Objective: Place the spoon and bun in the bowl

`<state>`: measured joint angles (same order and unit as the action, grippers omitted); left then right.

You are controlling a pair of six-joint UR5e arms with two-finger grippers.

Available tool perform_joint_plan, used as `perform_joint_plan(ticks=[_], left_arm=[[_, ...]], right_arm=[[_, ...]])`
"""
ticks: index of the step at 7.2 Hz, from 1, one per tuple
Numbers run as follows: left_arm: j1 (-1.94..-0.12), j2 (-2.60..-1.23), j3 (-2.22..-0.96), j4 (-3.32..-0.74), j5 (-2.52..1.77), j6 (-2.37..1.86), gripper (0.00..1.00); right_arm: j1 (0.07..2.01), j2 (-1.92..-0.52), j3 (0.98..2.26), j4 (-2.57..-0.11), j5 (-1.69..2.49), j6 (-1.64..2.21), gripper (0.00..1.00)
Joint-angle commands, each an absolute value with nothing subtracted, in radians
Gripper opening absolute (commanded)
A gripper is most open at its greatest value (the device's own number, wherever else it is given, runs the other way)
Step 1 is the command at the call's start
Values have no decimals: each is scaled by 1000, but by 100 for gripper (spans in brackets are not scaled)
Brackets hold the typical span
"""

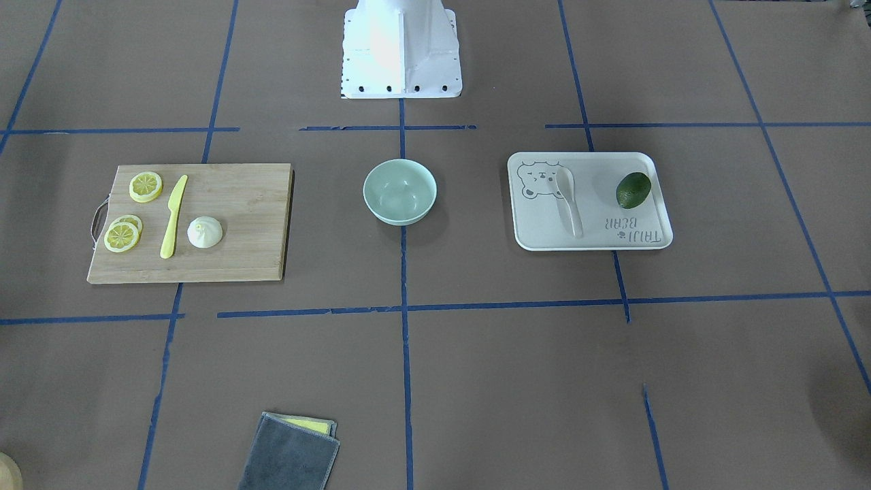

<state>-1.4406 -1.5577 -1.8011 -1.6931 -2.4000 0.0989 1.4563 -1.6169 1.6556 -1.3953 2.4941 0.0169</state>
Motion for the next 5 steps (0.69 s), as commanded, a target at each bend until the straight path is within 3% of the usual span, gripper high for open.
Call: perform_joint_plan(ticks=[1,3,5], left_arm=[[-1355,-1510,-1804,-1903,-2506,53,100],[-1184,-1540,-1838,-2042,-2507,-234,100],[-916,-1687,-1842,-2091,-2297,-682,100]], right_arm=[[1454,-1660,1655,-1258,2525,23,100],[1440,-1672,1655,-1192,2569,23,100],[1440,-1690,1649,-1105,2583,32,100]])
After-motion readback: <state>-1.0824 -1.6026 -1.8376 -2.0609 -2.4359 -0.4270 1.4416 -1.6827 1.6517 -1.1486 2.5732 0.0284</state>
